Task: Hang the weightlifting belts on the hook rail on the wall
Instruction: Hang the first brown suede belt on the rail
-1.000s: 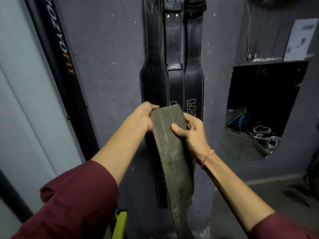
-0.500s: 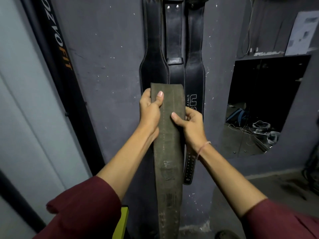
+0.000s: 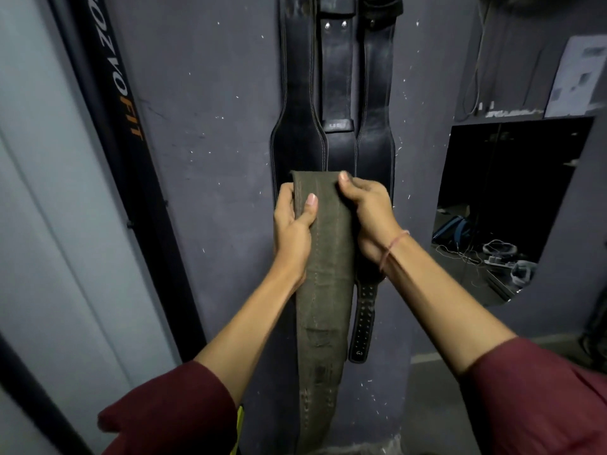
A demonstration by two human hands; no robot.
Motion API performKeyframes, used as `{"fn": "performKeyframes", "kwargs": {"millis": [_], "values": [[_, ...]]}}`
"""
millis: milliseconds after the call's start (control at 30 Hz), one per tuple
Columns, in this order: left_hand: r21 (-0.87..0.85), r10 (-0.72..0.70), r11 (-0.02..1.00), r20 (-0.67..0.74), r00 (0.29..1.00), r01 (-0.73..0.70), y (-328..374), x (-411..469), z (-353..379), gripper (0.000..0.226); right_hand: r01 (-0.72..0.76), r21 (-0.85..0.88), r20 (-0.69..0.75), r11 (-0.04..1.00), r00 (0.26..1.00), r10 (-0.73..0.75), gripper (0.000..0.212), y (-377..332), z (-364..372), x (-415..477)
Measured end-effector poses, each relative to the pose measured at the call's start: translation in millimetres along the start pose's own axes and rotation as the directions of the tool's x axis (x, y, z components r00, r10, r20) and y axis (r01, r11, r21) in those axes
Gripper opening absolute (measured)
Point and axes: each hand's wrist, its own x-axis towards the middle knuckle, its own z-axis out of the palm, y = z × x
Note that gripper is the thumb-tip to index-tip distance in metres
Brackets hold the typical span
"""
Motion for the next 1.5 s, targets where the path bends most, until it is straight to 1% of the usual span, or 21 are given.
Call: {"fn": "performKeyframes", "kwargs": {"millis": [67,133,167,267,333,367,400,467,533,567,633,667,733,767,933,1033,1100,1167,1300,1367,1500], "values": [[0.033,-0.058,0.998,-0.019,0.998,0.058,-5,1,-6,0.018,-0.039,-0.010,-0.032,0.999,0.999,0.039,0.025,-2,6,8],[0.134,-0.240,0.961,-0.037,0.970,0.242,0,2,-11,0.043,0.007,0.006,-0.053,1.000,0.999,-0.007,0.019,4,9,8],[0.146,-0.353,0.924,-0.030,0.935,0.354,7,4,-12,0.052,0.056,0.010,-0.049,0.998,0.997,-0.056,0.015,7,9,6],[-0.010,-0.576,0.817,0.015,0.817,0.576,31,22,-21,0.059,0.158,-0.026,0.054,0.987,0.986,-0.156,0.015,16,6,-5],[-0.123,-0.656,0.745,0.040,0.754,0.655,46,38,-24,0.057,0.173,-0.035,0.122,0.984,0.978,-0.168,0.017,21,3,-14],[-0.131,-0.671,0.731,0.041,0.740,0.670,49,43,-21,0.051,0.171,-0.026,0.131,0.985,0.977,-0.166,0.018,24,0,-18],[-0.127,-0.670,0.735,0.015,0.742,0.666,49,46,-16,0.041,0.161,-0.015,0.123,0.987,0.980,-0.158,0.019,27,-6,-21],[-0.077,-0.601,0.799,-0.052,0.798,0.597,40,46,-8,0.021,0.135,-0.006,0.091,0.991,0.987,-0.134,0.020,36,-20,-26],[-0.089,-0.535,0.845,-0.098,0.839,0.528,29,41,-3,0.034,0.094,-0.021,0.083,0.995,0.992,-0.092,0.022,48,-34,-31],[-0.125,-0.542,0.838,-0.079,0.837,0.531,26,38,-2,0.035,0.072,-0.027,0.087,0.997,0.994,-0.069,0.022,55,-40,-32],[-0.174,-0.607,0.784,-0.017,0.795,0.595,27,36,-1,0.017,0.042,-0.032,0.088,0.999,0.995,-0.039,0.025,65,-47,-33],[-0.167,-0.612,0.779,0.005,0.791,0.604,30,38,0,0.020,0.031,-0.031,0.095,0.999,0.995,-0.028,0.026,68,-48,-33],[-0.146,-0.529,0.842,-0.034,0.848,0.519,26,46,2,0.041,0.013,-0.032,0.117,0.999,0.993,-0.009,0.030,72,-50,-34],[-0.140,-0.464,0.881,-0.071,0.883,0.452,25,49,5,0.044,0.009,-0.038,0.127,0.999,0.992,-0.004,0.029,73,-50,-35],[-0.099,-0.283,0.956,-0.068,0.957,0.276,11,42,13,0.021,0.066,-0.021,0.111,0.998,0.992,-0.063,0.019,47,-37,-18],[-0.055,-0.177,0.983,-0.090,0.980,0.173,11,43,18,0.030,0.133,-0.024,0.064,0.991,0.989,-0.131,0.016,25,-26,4],[-0.062,-0.126,0.991,-0.101,0.987,0.120,12,49,19,0.034,0.141,-0.018,0.047,0.990,0.989,-0.140,0.019,36,-25,0],[-0.056,-0.100,0.994,-0.108,0.989,0.094,12,53,16,0.035,0.082,-0.058,0.046,0.995,0.996,-0.079,0.018,68,-36,-21],[0.017,-0.081,0.996,-0.098,0.992,0.083,4,47,11,0.040,-0.129,-0.245,0.093,0.961,0.983,0.156,0.016,125,-64,-67],[0.038,-0.050,0.998,-0.096,0.994,0.054,0,45,10,0.041,-0.090,-0.243,0.106,0.966,0.987,0.119,0.015,109,-58,-58],[0.111,-0.025,0.994,0.001,1.000,0.024,0,41,11,0.040,0.110,-0.035,0.048,0.993,0.993,-0.109,0.025,25,-18,-4]]}}
